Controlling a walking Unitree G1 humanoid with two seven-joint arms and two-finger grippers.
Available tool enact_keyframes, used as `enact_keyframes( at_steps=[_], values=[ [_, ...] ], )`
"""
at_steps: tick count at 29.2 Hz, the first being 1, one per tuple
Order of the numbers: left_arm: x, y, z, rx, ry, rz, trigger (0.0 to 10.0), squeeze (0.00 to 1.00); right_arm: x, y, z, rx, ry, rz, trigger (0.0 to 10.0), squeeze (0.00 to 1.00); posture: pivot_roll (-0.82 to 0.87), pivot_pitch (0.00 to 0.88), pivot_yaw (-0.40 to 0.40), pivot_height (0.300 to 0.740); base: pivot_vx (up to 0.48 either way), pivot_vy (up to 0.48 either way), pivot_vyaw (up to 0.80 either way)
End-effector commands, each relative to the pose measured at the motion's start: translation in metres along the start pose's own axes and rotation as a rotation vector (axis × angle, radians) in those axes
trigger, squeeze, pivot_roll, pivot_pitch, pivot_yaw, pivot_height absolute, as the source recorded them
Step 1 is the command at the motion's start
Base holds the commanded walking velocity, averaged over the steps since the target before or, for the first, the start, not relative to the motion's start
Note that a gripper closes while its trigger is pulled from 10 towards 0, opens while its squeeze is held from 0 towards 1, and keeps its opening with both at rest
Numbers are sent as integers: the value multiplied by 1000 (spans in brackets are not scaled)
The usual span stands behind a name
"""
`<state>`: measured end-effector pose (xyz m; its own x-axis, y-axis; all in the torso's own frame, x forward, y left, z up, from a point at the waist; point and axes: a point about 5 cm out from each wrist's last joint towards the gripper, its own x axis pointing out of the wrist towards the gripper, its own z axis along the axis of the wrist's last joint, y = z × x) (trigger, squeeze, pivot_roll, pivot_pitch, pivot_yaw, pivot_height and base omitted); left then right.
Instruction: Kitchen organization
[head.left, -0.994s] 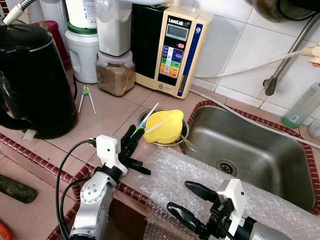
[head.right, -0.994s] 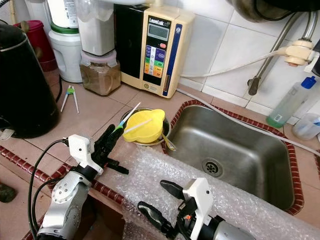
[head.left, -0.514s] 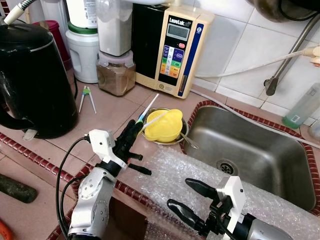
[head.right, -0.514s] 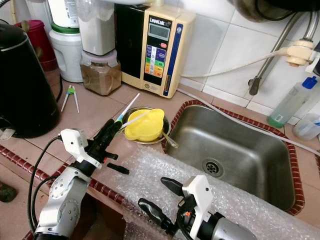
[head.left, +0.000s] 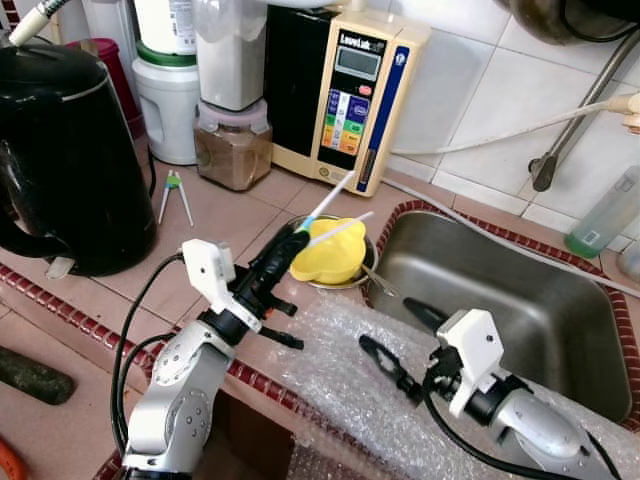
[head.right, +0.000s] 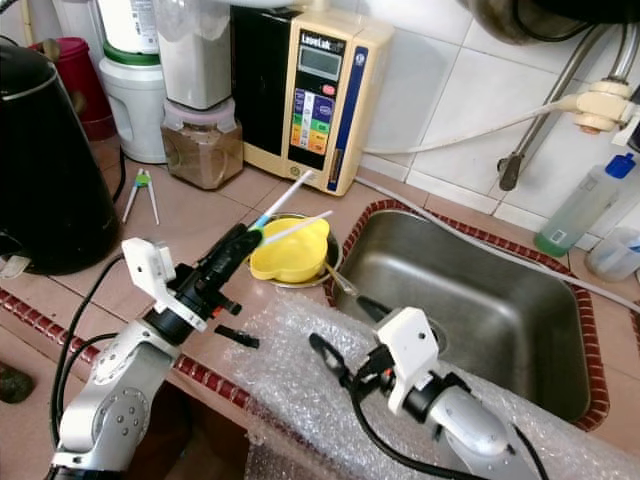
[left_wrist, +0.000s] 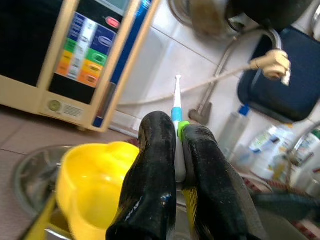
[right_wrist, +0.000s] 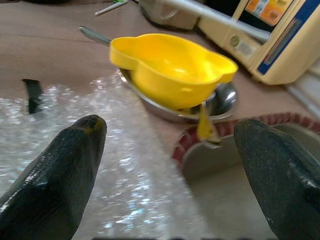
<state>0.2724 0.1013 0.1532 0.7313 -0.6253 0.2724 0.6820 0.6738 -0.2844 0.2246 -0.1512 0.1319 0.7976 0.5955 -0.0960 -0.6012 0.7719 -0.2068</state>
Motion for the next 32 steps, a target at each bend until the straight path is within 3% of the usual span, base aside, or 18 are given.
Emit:
enact_keyframes(
  at_steps=[1,9,16,22,23,24,32],
  values=[
    [5,-9,2,38,27,-69,0,0,-1,-15,3,-92,6,-46,10000,0,174,0,-122,740,0,0,0],
    [9,-13,-4,95,100,-125,0,0,5,-29,14,-282,-13,-46,10000,0,165,0,-116,740,0,0,0],
    [12,-19,-2,71,92,-169,0,0,15,-31,12,-300,-22,-10,10000,0,159,0,-108,740,0,0,0],
    [14,-28,-4,66,108,-233,0,0,38,-38,5,-307,-10,51,9765,0,164,0,-106,740,0,0,0],
    [14,-28,-5,67,108,-237,0,0,41,-38,5,-303,-11,61,3961,0,164,0,-106,740,0,0,0],
    [14,-30,-5,67,109,-243,0,0,45,-39,4,-304,-15,77,0,0,169,0,-107,740,0,0,0],
    [12,-32,-5,68,113,-252,0,0,64,-30,2,-332,-20,183,0,0,186,0,-116,740,0,0,0]
  ],
)
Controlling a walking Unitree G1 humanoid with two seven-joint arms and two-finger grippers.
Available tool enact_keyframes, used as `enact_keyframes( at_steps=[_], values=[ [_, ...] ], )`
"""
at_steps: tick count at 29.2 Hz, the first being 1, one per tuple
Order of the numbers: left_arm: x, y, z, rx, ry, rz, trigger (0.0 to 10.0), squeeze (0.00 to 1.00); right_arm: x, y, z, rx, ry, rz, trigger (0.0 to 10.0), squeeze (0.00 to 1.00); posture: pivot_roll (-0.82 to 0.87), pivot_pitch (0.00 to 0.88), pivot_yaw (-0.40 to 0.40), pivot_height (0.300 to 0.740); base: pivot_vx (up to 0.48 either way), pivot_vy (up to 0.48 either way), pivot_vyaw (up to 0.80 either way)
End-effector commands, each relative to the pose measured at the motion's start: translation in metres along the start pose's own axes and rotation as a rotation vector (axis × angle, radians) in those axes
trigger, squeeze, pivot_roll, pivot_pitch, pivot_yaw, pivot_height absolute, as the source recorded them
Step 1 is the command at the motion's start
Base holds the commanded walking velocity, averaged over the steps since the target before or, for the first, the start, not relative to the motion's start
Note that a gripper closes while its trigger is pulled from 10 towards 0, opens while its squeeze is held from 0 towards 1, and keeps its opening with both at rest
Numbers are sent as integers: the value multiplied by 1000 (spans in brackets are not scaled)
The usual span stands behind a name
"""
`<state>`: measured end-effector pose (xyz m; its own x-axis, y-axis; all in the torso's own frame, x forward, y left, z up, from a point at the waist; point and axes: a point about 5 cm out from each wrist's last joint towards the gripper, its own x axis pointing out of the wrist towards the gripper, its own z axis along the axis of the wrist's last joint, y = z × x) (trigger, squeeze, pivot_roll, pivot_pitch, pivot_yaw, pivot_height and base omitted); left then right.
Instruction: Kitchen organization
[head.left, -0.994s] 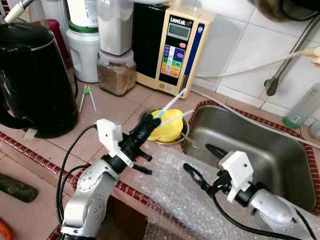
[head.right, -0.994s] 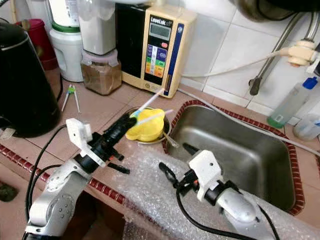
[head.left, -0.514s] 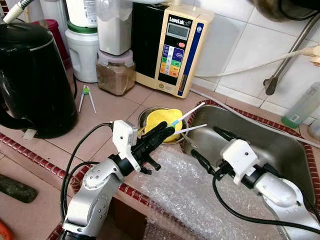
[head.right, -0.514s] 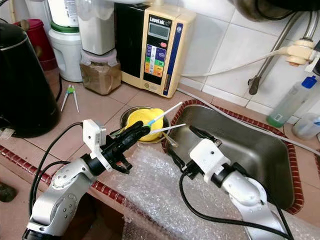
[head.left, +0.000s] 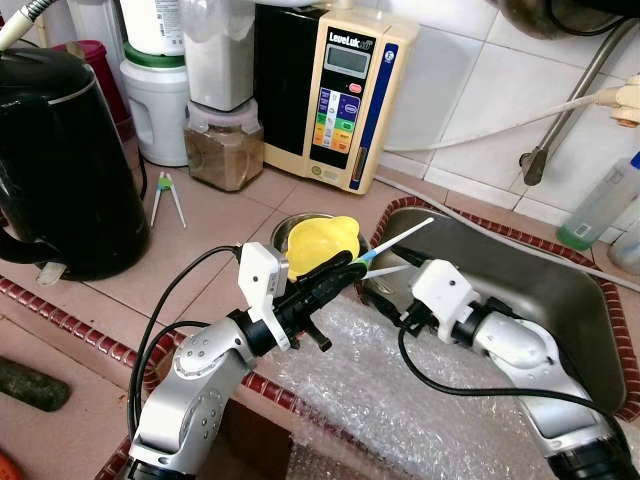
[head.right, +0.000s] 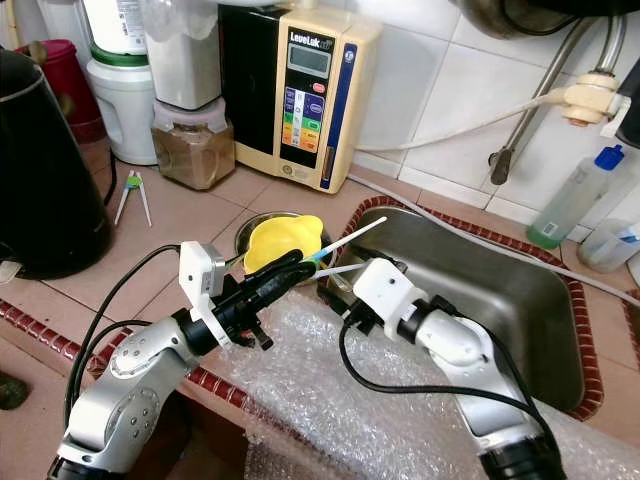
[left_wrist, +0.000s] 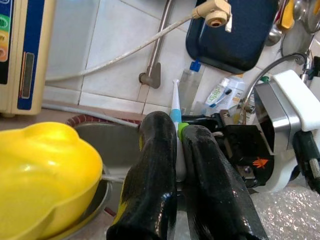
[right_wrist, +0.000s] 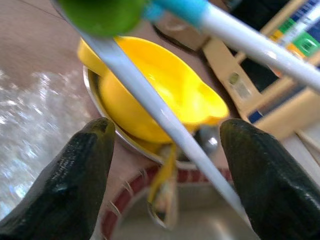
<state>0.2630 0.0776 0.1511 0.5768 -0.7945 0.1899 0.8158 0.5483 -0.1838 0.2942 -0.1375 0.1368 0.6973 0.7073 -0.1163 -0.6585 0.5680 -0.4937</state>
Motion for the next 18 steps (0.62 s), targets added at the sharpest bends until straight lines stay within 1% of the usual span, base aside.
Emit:
enact_keyframes(
  at_steps=[1,4,6,7,8,9,11,12,18],
  values=[
    [5,-9,7,17,-23,-50,0,0,4,6,-3,-28,16,60,0,0,187,0,-116,740,0,0,0],
    [5,-9,7,16,-21,-52,0,0,8,12,-3,-63,22,107,0,0,185,0,-115,740,0,0,0],
    [5,-9,7,18,-18,-55,0,0,11,15,-1,-69,11,129,0,0,186,0,-113,740,0,0,0],
    [6,-10,6,17,-18,-58,0,0,13,17,0,-78,2,142,1059,0,185,0,-113,740,0,0,0],
    [6,-10,6,17,-17,-60,0,0,14,18,0,-87,2,147,1333,0,184,0,-112,740,0,0,0],
    [6,-10,6,16,-15,-61,0,0,14,18,0,-99,3,146,353,0,183,0,-110,740,0,0,0],
    [6,-10,6,15,-15,-61,0,0,14,17,0,-105,2,144,353,0,183,0,-110,740,0,0,0],
    [6,-10,6,16,-14,-62,0,0,14,16,0,-110,1,133,0,0,182,0,-110,740,0,0,0],
    [5,-10,6,16,-10,-62,0,0,11,9,0,-134,3,74,0,0,182,0,-105,740,0,0,0]
  ],
)
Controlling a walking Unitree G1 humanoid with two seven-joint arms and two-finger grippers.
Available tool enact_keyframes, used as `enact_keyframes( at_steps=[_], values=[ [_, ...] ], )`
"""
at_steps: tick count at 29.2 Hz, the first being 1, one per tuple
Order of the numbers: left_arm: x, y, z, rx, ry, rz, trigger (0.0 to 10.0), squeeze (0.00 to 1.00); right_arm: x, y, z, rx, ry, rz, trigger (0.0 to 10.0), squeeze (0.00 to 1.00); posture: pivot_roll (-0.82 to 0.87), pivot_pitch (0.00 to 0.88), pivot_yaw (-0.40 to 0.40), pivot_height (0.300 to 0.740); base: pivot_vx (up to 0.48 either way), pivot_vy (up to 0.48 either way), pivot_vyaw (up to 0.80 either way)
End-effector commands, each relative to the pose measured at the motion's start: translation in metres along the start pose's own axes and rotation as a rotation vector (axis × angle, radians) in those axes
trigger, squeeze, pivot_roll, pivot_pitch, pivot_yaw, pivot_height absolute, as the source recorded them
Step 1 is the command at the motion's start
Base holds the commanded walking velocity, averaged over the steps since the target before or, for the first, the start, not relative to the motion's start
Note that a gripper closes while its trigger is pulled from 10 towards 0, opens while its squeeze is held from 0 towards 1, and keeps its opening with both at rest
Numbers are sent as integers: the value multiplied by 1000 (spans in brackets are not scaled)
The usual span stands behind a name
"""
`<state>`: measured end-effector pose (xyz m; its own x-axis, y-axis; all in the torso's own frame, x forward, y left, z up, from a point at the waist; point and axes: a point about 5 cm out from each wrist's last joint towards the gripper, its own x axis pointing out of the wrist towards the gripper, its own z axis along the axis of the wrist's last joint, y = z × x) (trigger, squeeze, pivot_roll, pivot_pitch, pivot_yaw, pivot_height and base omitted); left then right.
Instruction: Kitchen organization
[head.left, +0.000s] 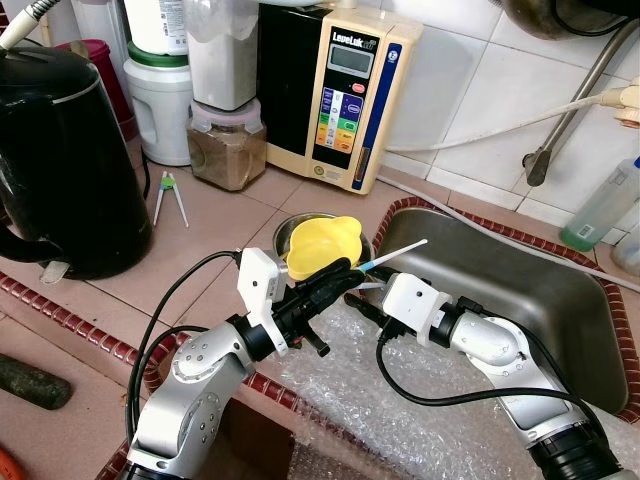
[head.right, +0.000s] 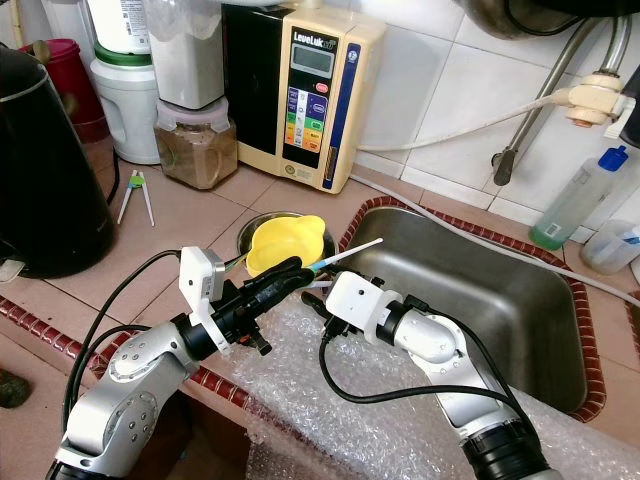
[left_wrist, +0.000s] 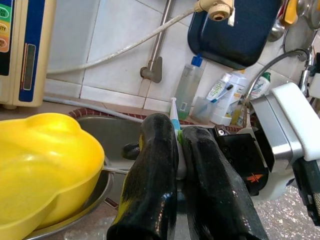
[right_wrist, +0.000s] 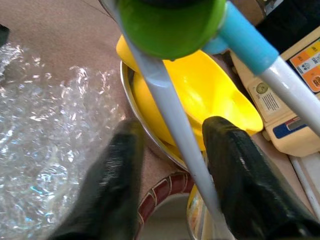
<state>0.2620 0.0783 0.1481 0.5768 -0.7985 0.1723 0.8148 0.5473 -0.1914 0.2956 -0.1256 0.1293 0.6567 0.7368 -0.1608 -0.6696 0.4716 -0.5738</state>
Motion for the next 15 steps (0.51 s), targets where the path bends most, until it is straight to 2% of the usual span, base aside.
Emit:
enact_keyframes(
  at_steps=[1,10,13,15],
  values=[
    [7,-10,8,24,-25,-65,0,0,0,-1,2,-28,-11,5,0,0,182,0,-105,740,0,0,0],
    [6,-12,7,26,-15,-68,0,0,-2,-7,1,-47,-2,-45,0,0,181,0,-100,740,0,0,0],
    [7,-8,8,44,-21,-40,0,0,-4,-11,1,-56,3,-64,0,0,182,0,-101,740,0,0,0],
    [6,-1,9,84,-27,11,0,0,-5,-14,0,-60,6,-81,0,0,184,0,-101,740,0,0,0]
  ],
)
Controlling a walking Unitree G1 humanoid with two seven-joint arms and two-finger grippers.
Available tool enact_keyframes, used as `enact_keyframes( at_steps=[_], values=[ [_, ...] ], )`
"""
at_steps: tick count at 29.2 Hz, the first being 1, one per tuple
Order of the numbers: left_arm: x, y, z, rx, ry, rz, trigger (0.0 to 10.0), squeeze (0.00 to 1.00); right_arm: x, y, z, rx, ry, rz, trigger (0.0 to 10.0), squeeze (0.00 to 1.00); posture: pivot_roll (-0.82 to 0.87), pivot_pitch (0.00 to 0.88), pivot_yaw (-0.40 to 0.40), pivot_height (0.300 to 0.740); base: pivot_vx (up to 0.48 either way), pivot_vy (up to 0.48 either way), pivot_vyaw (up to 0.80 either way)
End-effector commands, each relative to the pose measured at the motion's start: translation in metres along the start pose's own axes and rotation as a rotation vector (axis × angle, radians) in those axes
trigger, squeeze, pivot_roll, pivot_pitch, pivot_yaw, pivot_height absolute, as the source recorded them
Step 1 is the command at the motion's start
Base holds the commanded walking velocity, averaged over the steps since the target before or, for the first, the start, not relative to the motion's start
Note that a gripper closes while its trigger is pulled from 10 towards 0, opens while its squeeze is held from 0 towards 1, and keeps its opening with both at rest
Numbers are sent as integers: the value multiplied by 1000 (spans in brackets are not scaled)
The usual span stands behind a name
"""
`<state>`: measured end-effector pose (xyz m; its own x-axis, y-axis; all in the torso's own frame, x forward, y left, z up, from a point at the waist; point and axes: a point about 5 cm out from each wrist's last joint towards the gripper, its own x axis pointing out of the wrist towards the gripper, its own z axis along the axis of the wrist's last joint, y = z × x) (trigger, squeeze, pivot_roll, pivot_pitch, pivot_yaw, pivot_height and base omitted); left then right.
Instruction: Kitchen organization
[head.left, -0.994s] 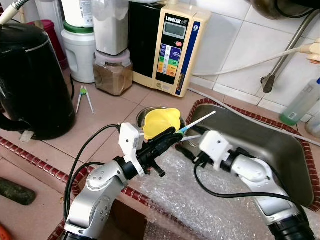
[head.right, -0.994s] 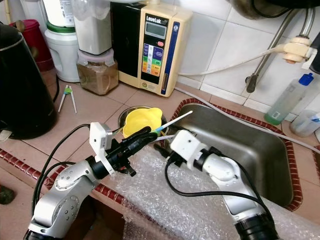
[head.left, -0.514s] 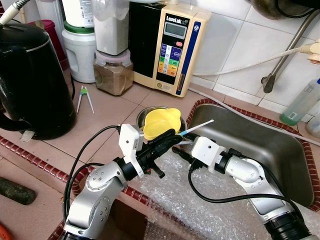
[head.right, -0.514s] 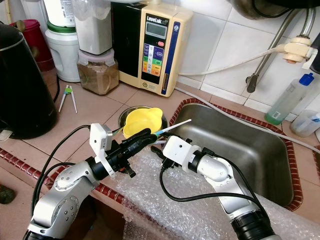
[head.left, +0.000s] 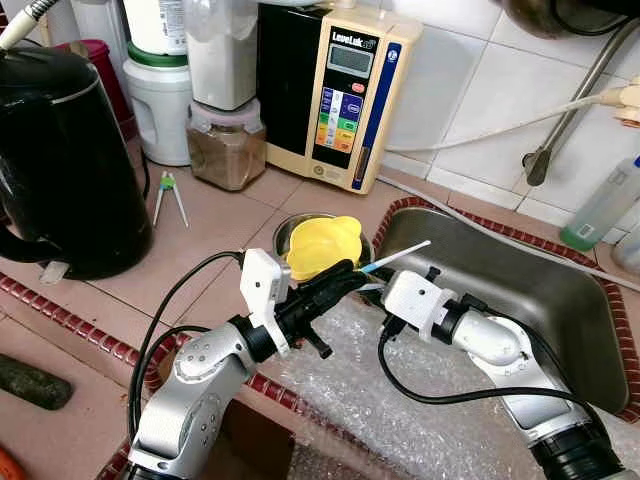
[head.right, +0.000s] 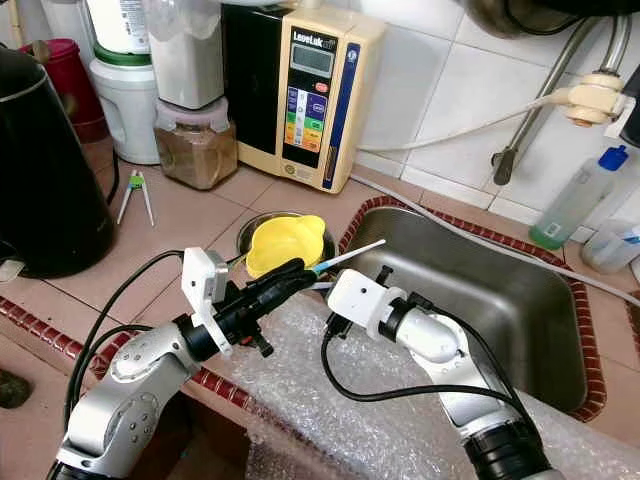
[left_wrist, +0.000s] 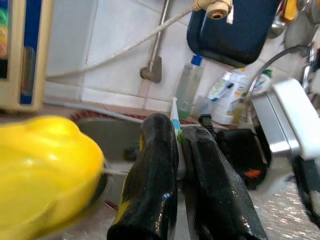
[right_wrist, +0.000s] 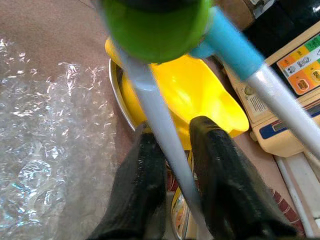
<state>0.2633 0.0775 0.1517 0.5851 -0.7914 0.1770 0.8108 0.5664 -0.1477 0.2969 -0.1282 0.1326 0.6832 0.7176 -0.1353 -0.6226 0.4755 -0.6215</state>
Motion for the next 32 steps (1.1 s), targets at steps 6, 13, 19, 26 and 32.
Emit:
enact_keyframes(
  at_steps=[6,13,19,26,32],
  values=[
    [-4,13,0,91,-9,103,0,0,-4,-16,-2,2,9,-84,0,0,183,0,-101,740,0,0,0],
    [-4,13,-7,118,18,119,4863,0,-11,-19,-14,5,59,-105,0,0,184,0,-103,740,0,0,0],
    [-5,9,-11,98,37,93,10000,1000,-17,-29,-21,-8,95,-143,0,0,189,0,-108,740,0,0,0],
    [-4,11,-12,92,47,137,10000,1000,-21,-38,-27,-17,116,-204,0,0,196,0,-109,740,0,0,0],
    [-4,21,-4,151,23,195,10000,1000,-26,-47,-37,-18,168,-278,0,0,199,0,-103,740,0,0,0]
  ],
)
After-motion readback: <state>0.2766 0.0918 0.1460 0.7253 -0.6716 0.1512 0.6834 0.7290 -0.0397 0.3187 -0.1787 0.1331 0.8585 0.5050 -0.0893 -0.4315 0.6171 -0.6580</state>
